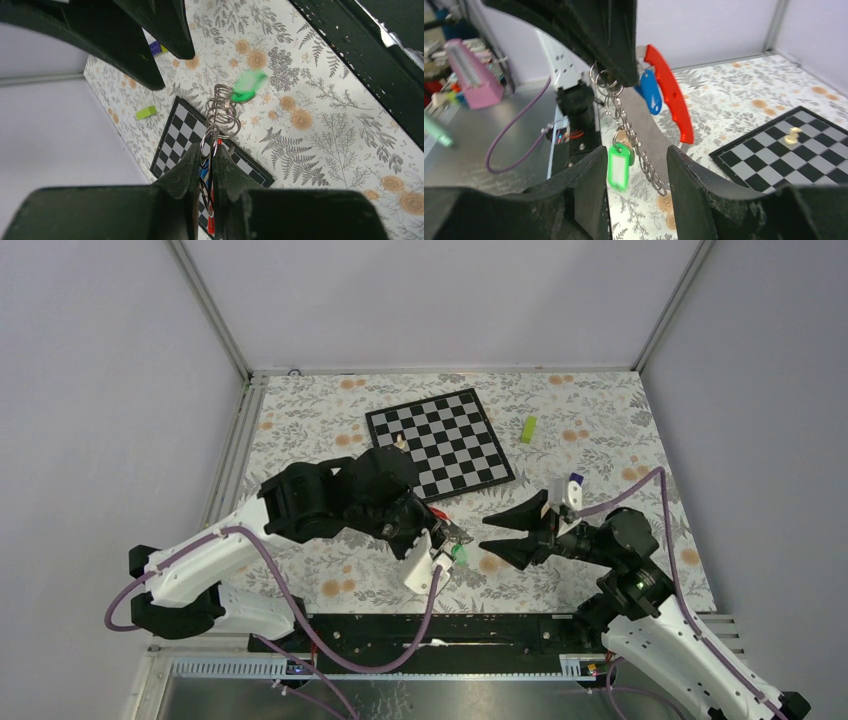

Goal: Remove the keys from the keyring
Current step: Adjust the keyring, then pick up the key from the keyring.

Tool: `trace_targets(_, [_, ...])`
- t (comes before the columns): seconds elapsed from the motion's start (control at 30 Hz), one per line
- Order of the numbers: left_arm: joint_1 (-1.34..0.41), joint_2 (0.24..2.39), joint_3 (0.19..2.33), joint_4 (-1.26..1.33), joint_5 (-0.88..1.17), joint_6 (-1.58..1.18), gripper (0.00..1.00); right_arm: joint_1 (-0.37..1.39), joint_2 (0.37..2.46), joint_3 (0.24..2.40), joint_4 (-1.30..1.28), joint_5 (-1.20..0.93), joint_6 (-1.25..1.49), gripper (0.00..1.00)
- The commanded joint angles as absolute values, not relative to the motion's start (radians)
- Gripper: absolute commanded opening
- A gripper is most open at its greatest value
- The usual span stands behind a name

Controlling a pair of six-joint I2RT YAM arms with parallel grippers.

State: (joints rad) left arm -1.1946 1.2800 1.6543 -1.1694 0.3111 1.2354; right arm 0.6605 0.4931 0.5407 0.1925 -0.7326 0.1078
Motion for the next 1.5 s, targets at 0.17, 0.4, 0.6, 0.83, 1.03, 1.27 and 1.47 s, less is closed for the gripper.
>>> trace_targets(0.17, [-1.201,1.251,1.672,-0.974,0.184,1.015,0.00,0.659,0.352,0.545,0.183,-0.456,0.211,0.54])
trace_targets(0.4, [-1.206,1.174,1.569,-0.829,0.147,1.081,0.00,0.658,0.378,0.566,0.185,-0.547,0.276,0.56])
trace_targets(0.6, [-1.207,1.113,1.456,-0.588,0.025,1.065,0.00,0.659,0.364,0.554,0.210,-0.489,0.313,0.56])
trace_targets(0.83, [-1.209,1.095,1.382,-0.398,-0.069,1.087,0.00,0.659,0.398,0.542,0.332,-0.457,0.209,0.63])
trace_targets(1.03, [-1.209,1.092,1.352,-0.253,-0.114,1.126,0.00,0.658,0.473,0.533,0.480,-0.460,0.132,0.66])
trace_targets(1.27, [-1.210,1.088,1.292,-0.078,-0.133,1.228,0.00,0.659,0.529,0.557,0.552,-0.370,0.011,0.66])
trace_targets(1.47, [-1.210,1.082,1.227,0.104,-0.130,1.281,0.00,0.659,0.567,0.592,0.599,-0.323,-0.066,0.63])
